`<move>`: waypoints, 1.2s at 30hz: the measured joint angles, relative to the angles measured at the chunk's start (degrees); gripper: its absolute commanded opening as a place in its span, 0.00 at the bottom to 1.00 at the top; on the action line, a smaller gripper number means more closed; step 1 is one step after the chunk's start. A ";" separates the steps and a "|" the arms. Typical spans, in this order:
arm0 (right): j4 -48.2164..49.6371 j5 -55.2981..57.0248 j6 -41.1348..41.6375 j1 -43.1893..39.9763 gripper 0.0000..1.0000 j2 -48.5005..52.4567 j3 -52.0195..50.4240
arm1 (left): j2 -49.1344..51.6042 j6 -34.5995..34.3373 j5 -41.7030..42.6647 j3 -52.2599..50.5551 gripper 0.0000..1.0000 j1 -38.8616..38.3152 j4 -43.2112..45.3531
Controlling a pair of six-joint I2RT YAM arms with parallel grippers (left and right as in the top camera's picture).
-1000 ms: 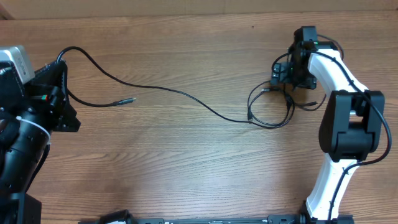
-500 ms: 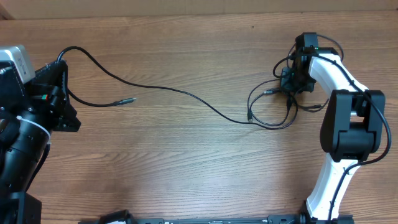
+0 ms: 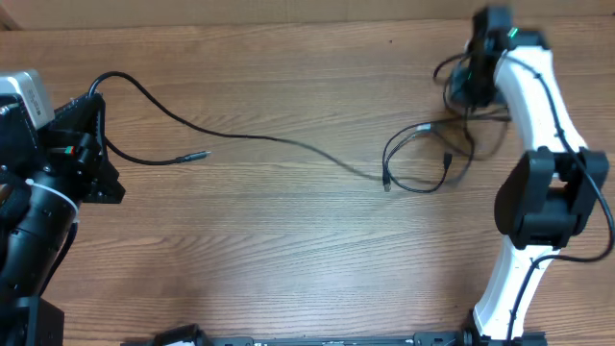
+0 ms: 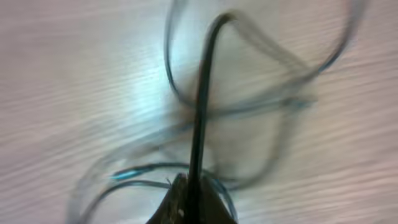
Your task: Untangle cables
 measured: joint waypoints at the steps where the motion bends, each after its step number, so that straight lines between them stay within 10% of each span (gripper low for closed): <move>1: -2.34 0.31 0.11 -0.02 0.04 0.00 4.61 | 0.00 0.00 0.00 0.00 0.04 0.00 -0.02; 14: -19.39 1.22 0.07 0.00 0.04 -0.98 55.39 | 0.00 0.00 0.00 0.00 0.04 0.00 -0.02; 36: -17.11 10.64 0.04 -0.17 0.04 -10.71 57.48 | 0.00 0.00 0.00 0.00 0.04 0.00 -0.04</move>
